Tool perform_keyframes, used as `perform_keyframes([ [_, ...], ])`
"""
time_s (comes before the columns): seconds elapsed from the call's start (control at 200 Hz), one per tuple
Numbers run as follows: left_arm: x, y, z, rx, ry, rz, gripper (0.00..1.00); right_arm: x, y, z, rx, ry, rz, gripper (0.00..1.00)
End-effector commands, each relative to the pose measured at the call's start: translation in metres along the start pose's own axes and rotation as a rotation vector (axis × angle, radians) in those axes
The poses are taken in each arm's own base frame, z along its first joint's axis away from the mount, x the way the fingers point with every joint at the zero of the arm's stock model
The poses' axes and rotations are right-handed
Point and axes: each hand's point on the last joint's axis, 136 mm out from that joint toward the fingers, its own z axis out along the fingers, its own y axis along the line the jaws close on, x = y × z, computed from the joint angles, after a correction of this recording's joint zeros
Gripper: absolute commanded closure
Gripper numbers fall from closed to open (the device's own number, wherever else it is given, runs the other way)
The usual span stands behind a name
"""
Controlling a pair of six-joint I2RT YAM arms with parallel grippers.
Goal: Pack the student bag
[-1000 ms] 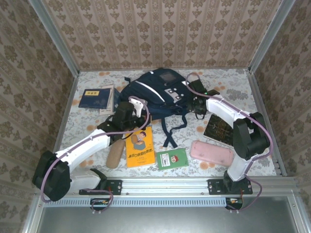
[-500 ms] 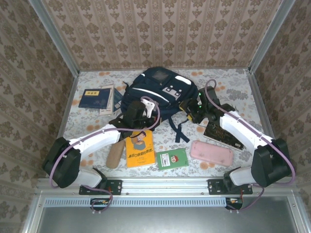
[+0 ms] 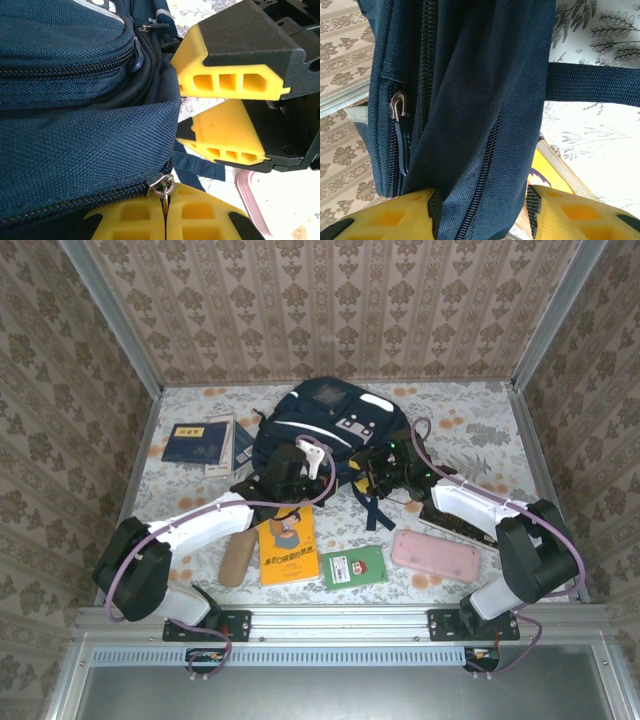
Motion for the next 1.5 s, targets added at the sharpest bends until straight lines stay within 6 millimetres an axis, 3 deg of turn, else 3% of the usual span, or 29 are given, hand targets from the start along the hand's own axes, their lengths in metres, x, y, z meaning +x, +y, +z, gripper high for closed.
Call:
perform_keyframes([
  [0.0, -0.032, -0.026, -0.006, 0.08, -0.1, 0.029, 1.0, -0.003, 0.009, 0.005, -0.063, -0.029, 0.039, 0.57],
  [0.13, -0.031, -0.027, -0.006, 0.084, -0.099, 0.031, 1.0, -0.005, 0.012, 0.005, -0.094, -0.05, 0.041, 0.68],
  [0.295, -0.032, -0.029, -0.009, 0.084, -0.103, 0.033, 1.0, -0.009, 0.012, 0.001, -0.118, -0.089, 0.031, 1.0],
  [0.515, -0.032, -0.027, -0.014, 0.068, -0.109, 0.042, 1.0, -0.009, 0.013, -0.01, -0.147, -0.118, -0.007, 1.0],
  [0.6, -0.032, -0.026, -0.015, 0.067, -0.112, 0.043, 1.0, -0.005, 0.015, -0.013, -0.149, -0.101, -0.02, 0.59],
  [0.645, -0.033, -0.027, -0.016, 0.067, -0.113, 0.043, 1.0, -0.002, 0.017, -0.015, -0.156, -0.096, -0.026, 0.49],
  [0.835, -0.034, -0.028, -0.017, 0.069, -0.115, 0.045, 1.0, 0.005, 0.023, -0.019, -0.175, -0.096, -0.036, 0.34],
  [1.045, -0.035, -0.028, -0.015, 0.074, -0.116, 0.04, 1.0, 0.01, 0.029, -0.003, -0.181, -0.064, -0.03, 0.32],
  [1.16, -0.034, -0.029, -0.015, 0.078, -0.113, 0.04, 1.0, 0.011, 0.032, 0.009, -0.194, -0.044, -0.022, 0.46],
  [1.335, -0.032, -0.025, -0.018, 0.058, -0.108, 0.053, 1.0, 0.001, 0.022, 0.007, -0.153, -0.093, -0.034, 0.87],
  [1.495, -0.028, -0.02, -0.023, 0.034, -0.088, 0.067, 1.0, -0.016, 0.005, -0.005, -0.071, -0.156, -0.056, 1.0],
])
